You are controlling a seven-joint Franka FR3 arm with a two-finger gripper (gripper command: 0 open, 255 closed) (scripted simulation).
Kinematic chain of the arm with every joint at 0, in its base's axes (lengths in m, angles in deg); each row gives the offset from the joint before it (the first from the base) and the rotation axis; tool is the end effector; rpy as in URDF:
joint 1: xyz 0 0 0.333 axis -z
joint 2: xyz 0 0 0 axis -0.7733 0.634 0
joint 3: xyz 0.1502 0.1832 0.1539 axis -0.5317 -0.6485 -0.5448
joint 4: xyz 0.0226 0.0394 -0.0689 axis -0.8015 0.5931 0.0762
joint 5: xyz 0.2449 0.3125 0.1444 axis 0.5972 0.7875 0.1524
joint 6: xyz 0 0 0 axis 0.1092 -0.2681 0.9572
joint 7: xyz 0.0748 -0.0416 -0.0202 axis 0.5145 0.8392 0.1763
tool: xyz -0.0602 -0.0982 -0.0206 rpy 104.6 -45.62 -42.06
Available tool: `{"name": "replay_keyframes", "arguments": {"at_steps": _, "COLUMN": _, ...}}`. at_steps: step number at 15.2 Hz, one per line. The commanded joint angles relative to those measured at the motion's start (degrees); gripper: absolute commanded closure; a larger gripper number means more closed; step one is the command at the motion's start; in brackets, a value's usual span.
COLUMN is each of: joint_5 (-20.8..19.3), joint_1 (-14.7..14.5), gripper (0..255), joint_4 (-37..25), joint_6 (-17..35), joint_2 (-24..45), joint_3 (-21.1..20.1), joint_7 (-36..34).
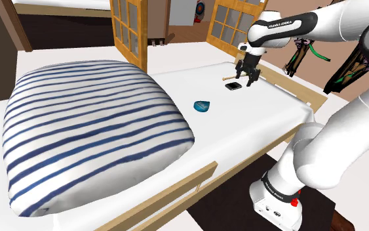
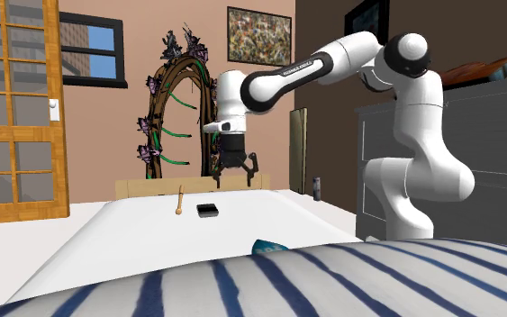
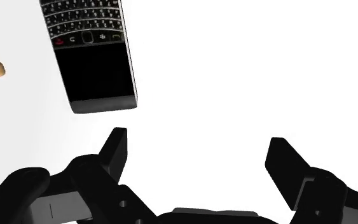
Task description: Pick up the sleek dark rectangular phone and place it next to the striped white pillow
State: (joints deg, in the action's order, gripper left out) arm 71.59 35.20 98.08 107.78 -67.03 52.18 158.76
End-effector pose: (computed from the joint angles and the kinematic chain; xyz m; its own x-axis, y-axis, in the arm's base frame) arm 0.4542 -0.2958 0.3981 0.3214 0.9469 -0.0003 0.9465 -0.3213 -0.0311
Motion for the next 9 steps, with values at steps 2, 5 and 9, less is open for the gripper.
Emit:
{"name": "replay_keyframes", "arguments": {"at_steps": 2, "joint_5": 7.0, "joint_1": -1.4, "gripper": 0, "joint_4": -5.6, "joint_6": 1.7, "joint_2": 10.4, "joint_3": 4.0, "joint_7": 13.7}}
{"name": "replay_keyframes", "arguments": {"at_steps": 5, "joint_5": 14.9, "joint_1": 1.3, "gripper": 0, "joint_4": -12.1, "joint_6": 1.8, "joint_2": 21.1, "joint_3": 3.8, "joint_7": 26.3}}
{"name": "replay_keyframes", "arguments": {"at_steps": 9, "joint_5": 18.2, "joint_1": 4.1, "gripper": 0, "joint_4": -14.5, "joint_6": 2.9, "joint_2": 26.1, "joint_3": 1.8, "joint_7": 31.7}}
